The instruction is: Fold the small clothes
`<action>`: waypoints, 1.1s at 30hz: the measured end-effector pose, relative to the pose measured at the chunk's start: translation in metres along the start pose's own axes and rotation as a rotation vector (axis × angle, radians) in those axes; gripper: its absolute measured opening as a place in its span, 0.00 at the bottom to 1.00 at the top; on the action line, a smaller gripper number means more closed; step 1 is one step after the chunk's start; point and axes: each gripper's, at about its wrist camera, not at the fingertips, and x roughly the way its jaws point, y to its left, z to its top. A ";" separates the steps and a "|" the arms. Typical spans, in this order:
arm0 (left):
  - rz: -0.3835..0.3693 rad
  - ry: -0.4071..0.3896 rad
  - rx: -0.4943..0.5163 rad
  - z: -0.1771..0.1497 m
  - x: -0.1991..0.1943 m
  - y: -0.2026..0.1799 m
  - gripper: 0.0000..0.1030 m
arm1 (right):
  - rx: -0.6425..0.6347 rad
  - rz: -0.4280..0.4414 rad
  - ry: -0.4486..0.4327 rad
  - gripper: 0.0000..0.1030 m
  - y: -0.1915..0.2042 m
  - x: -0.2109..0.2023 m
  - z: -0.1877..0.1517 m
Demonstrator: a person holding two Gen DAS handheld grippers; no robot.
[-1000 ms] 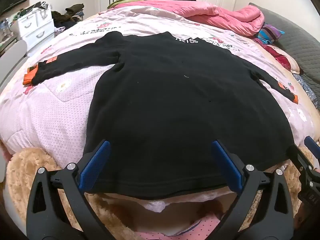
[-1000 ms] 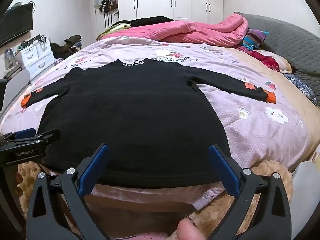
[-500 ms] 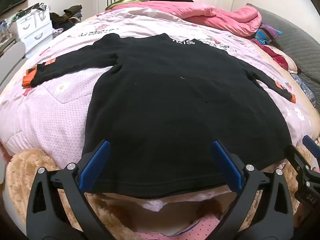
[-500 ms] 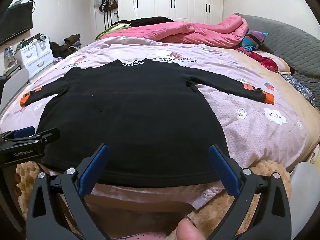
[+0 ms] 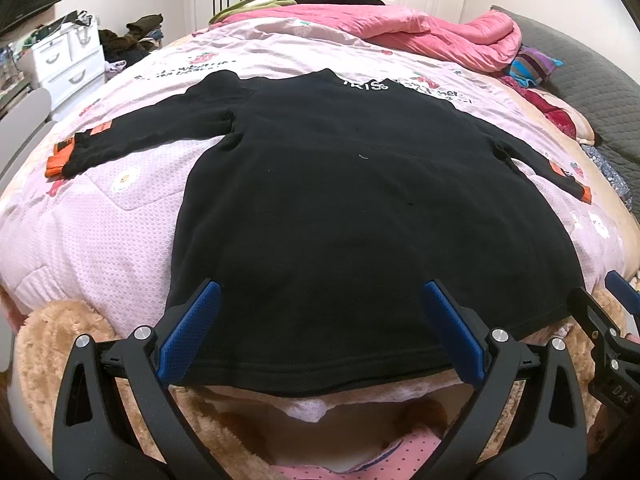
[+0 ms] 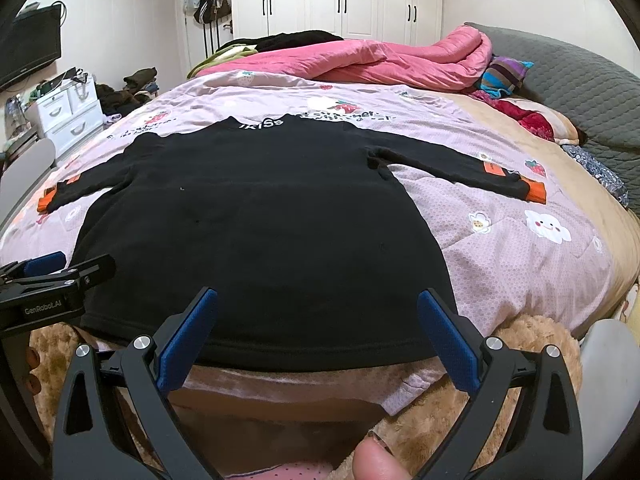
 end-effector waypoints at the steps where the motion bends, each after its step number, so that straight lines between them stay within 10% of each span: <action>1: 0.000 -0.001 0.000 0.000 0.000 0.000 0.92 | 0.000 0.000 0.001 0.96 0.000 0.000 0.000; 33: -0.009 -0.002 0.008 0.000 0.000 0.000 0.92 | 0.000 -0.006 -0.010 0.96 0.001 -0.002 0.002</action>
